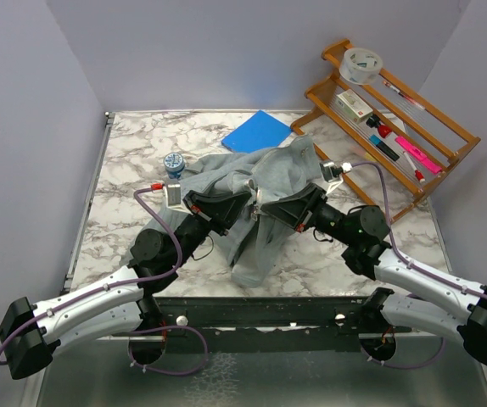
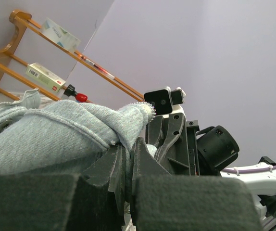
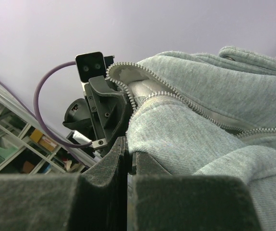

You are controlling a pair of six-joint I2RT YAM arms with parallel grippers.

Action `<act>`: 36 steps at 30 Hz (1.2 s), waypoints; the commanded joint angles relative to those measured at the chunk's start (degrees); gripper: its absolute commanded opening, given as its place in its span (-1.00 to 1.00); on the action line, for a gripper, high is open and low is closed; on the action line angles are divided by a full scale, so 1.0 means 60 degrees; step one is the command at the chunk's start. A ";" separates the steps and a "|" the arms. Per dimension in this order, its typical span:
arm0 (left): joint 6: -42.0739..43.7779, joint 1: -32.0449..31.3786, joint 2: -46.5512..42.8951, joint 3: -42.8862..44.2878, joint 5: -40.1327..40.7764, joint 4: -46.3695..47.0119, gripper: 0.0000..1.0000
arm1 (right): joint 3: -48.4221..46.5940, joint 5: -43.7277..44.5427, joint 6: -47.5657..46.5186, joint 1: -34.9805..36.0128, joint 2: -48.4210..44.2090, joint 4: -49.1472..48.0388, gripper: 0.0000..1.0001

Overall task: Zip up the jacket
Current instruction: Insert the zipper into the jacket.

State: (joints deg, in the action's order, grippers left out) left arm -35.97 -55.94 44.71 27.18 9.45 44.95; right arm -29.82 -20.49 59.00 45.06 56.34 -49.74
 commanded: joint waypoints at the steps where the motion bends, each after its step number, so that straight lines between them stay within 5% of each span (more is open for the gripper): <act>1: -0.0008 -0.0022 -0.0273 0.0051 -0.0116 0.0887 -1.00 | -0.0002 -0.0009 -0.0088 0.0078 -0.0223 -0.0364 -0.99; 36: -0.0226 -0.0020 -0.0147 -0.0084 -0.0202 0.1151 -1.00 | -0.0387 -0.0056 -0.0081 0.0078 0.0276 -0.0720 -0.99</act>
State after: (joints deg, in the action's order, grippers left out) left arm -37.04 -55.94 44.95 26.44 8.64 46.92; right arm -29.85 -19.40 59.05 45.06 57.49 -50.68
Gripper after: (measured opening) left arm 0.056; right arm 0.053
